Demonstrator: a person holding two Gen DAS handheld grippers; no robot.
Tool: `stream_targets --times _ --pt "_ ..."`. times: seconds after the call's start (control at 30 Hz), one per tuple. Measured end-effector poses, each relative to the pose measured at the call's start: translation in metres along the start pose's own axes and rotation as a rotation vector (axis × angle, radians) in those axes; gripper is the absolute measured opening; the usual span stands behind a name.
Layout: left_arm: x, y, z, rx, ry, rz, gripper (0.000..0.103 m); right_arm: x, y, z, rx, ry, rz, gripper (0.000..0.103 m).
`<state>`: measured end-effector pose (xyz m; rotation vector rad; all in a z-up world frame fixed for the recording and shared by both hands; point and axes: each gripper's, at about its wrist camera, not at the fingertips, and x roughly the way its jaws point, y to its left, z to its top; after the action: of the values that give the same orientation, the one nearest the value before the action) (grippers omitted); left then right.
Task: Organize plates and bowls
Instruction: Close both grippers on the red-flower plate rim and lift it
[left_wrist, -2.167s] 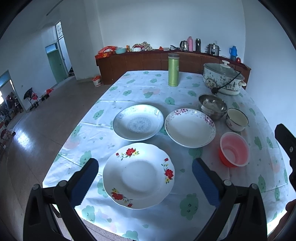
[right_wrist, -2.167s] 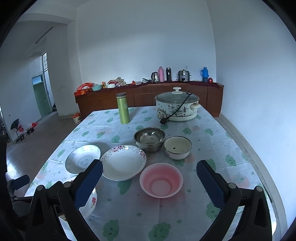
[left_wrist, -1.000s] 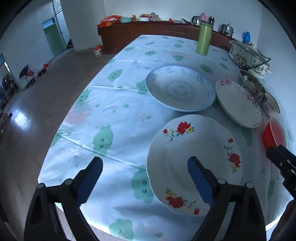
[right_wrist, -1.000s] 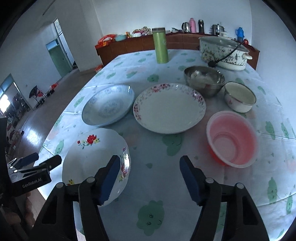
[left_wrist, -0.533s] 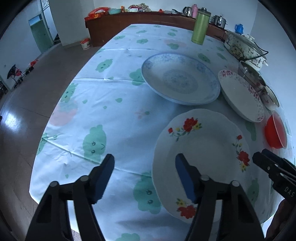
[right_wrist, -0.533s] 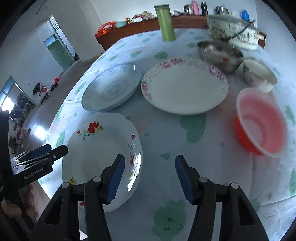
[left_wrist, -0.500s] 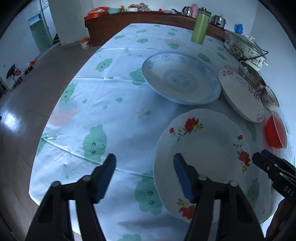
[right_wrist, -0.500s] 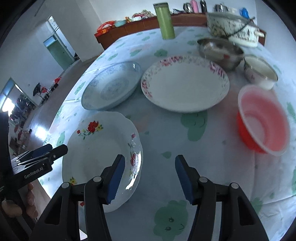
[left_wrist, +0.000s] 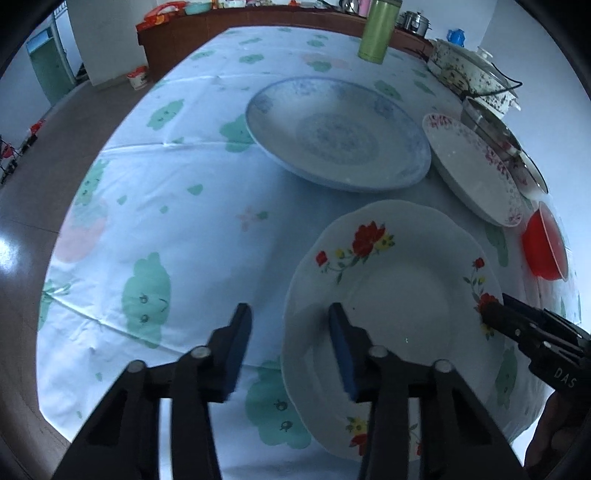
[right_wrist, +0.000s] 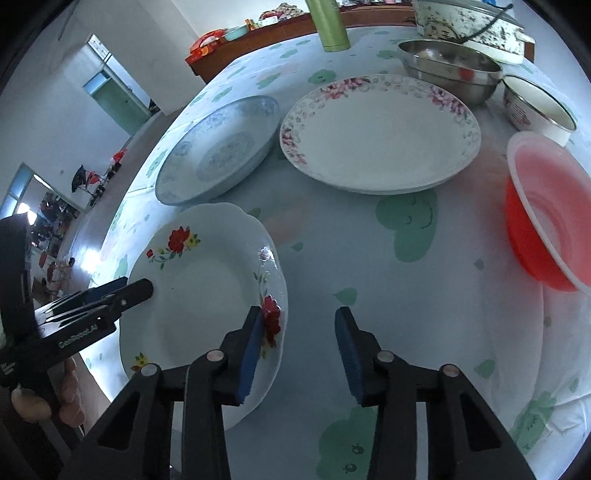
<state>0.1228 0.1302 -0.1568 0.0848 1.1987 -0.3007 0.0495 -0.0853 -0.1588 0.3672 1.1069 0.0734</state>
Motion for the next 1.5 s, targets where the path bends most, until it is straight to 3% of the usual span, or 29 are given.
stream_targets --times 0.13,0.27,0.4,1.07,1.5 --pt "0.004 -0.005 -0.002 0.021 0.019 -0.033 0.029 0.004 0.005 0.002 -0.030 0.014 0.026 0.031" --pt "0.004 -0.005 -0.003 0.024 0.026 -0.041 0.028 0.007 0.007 0.001 -0.036 0.036 0.047 0.030" --pt "0.002 -0.003 -0.006 0.022 0.034 -0.052 0.028 0.011 0.011 0.001 -0.056 0.051 0.076 0.020" --pt "-0.011 -0.006 -0.003 -0.014 0.011 -0.063 0.028 0.005 0.015 0.006 -0.057 0.052 0.061 0.020" --pt "-0.029 0.001 0.051 0.002 -0.079 -0.016 0.028 -0.005 0.028 0.051 -0.045 -0.006 0.105 0.020"
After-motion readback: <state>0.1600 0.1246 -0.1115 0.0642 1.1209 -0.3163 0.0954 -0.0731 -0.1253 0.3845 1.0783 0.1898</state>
